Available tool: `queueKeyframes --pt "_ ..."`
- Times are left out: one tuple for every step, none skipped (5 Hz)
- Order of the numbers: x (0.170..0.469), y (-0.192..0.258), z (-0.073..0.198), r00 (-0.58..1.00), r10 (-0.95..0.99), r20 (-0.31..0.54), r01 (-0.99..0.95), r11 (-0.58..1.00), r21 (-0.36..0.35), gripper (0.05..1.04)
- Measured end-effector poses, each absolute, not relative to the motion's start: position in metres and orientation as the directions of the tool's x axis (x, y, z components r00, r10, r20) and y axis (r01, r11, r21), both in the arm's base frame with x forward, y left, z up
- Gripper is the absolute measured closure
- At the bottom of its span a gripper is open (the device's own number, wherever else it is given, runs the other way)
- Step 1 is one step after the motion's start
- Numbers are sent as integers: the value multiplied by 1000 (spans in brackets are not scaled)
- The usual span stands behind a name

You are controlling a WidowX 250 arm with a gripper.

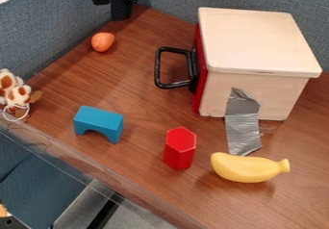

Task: Opened the drawer

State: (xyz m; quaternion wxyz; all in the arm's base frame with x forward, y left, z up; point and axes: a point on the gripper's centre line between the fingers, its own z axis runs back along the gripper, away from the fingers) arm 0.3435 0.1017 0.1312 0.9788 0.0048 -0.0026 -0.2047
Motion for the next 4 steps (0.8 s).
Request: queueKeyframes --pt "342 101 116 919 -393 -31 392 920 -18 84" --pt "351 88 115 943 -332 -11 332 943 5 84" --pt "356 73 113 962 -273 8 273 962 1 84" --pt "362 60 108 974 -222 39 222 975 -1 84"
